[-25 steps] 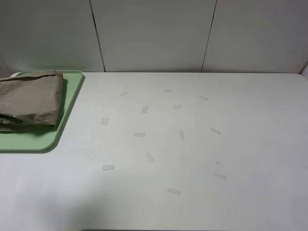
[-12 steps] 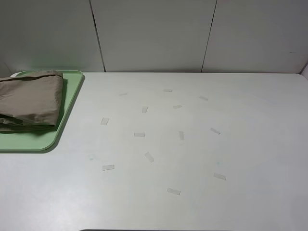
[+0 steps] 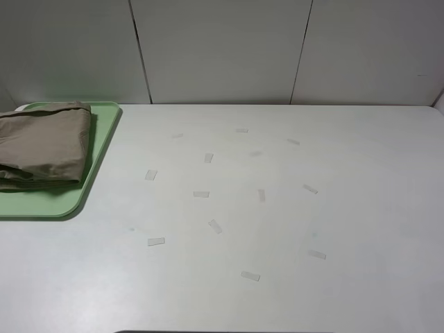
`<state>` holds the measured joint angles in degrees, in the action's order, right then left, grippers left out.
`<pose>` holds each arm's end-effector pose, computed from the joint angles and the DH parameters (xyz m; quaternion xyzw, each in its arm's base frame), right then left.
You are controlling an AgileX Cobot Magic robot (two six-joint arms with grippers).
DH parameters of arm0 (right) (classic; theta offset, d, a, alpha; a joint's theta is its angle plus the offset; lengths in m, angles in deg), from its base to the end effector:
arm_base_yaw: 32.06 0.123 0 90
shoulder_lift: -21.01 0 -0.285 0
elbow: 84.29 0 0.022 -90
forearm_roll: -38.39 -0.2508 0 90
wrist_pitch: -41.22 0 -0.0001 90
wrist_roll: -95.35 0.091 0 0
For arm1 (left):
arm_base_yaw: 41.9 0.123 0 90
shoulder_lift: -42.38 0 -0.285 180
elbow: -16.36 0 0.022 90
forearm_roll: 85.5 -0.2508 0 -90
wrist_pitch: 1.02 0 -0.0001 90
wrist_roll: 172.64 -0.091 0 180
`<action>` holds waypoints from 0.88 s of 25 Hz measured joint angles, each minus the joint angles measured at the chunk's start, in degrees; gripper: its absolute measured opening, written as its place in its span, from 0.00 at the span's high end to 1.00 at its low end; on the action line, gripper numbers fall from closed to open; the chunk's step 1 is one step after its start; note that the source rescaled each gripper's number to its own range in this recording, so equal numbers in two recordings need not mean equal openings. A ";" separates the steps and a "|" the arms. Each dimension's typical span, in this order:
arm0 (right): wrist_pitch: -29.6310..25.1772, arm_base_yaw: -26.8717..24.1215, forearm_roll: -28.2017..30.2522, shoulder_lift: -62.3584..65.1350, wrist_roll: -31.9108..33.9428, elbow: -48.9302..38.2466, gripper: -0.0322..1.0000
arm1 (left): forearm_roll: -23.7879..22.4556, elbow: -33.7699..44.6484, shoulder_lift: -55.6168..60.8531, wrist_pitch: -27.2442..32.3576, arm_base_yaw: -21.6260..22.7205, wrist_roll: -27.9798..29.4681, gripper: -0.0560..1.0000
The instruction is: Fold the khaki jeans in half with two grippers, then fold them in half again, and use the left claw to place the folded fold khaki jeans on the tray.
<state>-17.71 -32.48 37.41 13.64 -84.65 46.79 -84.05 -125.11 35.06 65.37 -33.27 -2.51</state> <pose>-0.0039 0.0014 0.2782 0.0029 0.8444 0.0066 0.5357 -0.0332 -0.0072 0.3153 0.0112 0.8301 0.0773 0.5522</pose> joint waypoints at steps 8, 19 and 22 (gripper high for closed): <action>0.00 0.00 0.00 0.00 0.00 0.00 0.00 | 3.93 8.66 0.06 -2.68 0.00 0.22 0.10; 0.00 0.00 0.00 0.00 0.00 0.00 0.00 | -0.36 10.38 0.06 -5.31 0.00 2.39 0.11; 0.00 0.00 0.00 0.00 0.00 0.00 0.00 | -0.36 10.38 0.06 -5.31 0.00 2.57 0.11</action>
<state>-17.71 -32.48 37.41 13.64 -84.65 46.79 -84.41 -114.73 35.12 60.07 -33.27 0.06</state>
